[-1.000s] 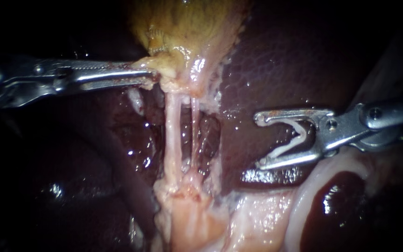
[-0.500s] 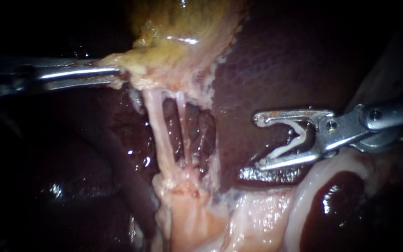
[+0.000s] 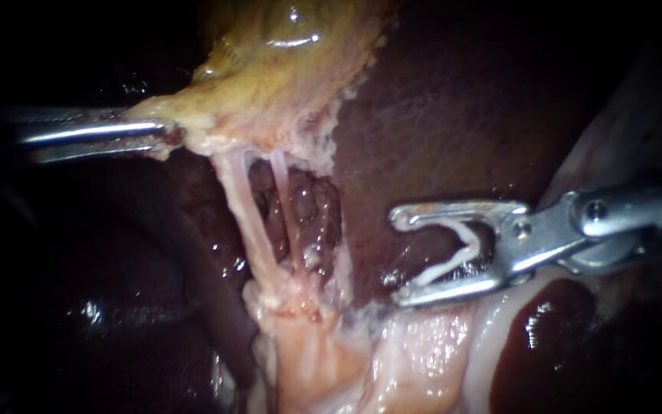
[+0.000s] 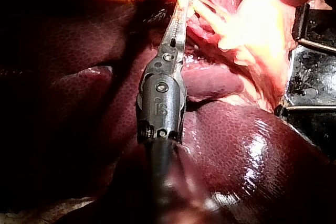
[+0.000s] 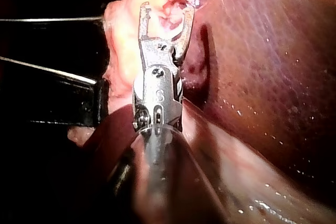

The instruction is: Clipping first clip left tube

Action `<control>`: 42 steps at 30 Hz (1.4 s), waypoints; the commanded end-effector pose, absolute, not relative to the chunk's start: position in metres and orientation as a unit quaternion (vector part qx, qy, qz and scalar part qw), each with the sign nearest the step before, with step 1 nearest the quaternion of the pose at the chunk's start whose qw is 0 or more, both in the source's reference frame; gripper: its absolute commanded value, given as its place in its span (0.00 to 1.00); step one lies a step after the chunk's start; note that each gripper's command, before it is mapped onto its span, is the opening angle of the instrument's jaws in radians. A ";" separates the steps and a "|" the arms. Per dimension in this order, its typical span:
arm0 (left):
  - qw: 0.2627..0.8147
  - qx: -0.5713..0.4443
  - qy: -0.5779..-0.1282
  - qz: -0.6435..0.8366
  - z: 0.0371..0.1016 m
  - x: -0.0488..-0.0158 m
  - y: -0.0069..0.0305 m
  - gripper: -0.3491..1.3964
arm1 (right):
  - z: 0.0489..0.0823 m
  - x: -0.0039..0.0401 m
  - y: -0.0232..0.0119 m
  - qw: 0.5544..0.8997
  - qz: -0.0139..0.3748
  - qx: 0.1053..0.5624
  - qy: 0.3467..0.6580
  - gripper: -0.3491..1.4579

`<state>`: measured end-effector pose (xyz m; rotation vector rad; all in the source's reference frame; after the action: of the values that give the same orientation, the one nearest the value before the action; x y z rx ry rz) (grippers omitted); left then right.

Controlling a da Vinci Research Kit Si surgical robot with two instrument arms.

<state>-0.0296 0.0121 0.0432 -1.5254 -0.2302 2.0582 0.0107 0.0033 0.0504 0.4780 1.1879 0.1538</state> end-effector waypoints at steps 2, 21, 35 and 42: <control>0.281 -0.569 -0.085 0.768 0.0433 -0.0297 0.0120 0.00 | 0.0503 0.0123 0.0025 0.799 0.074 0.225 0.553 0.46; 0.282 -0.569 -0.085 0.768 0.0427 -0.0301 0.0118 0.00 | 0.0536 0.0201 -0.0010 0.800 0.093 0.235 0.545 0.47; 0.282 -0.568 -0.085 0.768 0.0422 -0.0303 0.0116 0.00 | 0.0577 0.0201 0.0006 0.804 0.105 0.225 0.541 0.47; 0.282 -0.568 -0.085 0.768 0.0421 -0.0304 0.0116 0.00 | 0.0586 0.0209 0.0013 0.805 0.110 0.221 0.539 0.47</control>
<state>-0.0304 0.0115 0.0421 -1.5225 -0.2265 2.0575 0.0211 0.0013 0.0586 0.4733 1.1551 0.2366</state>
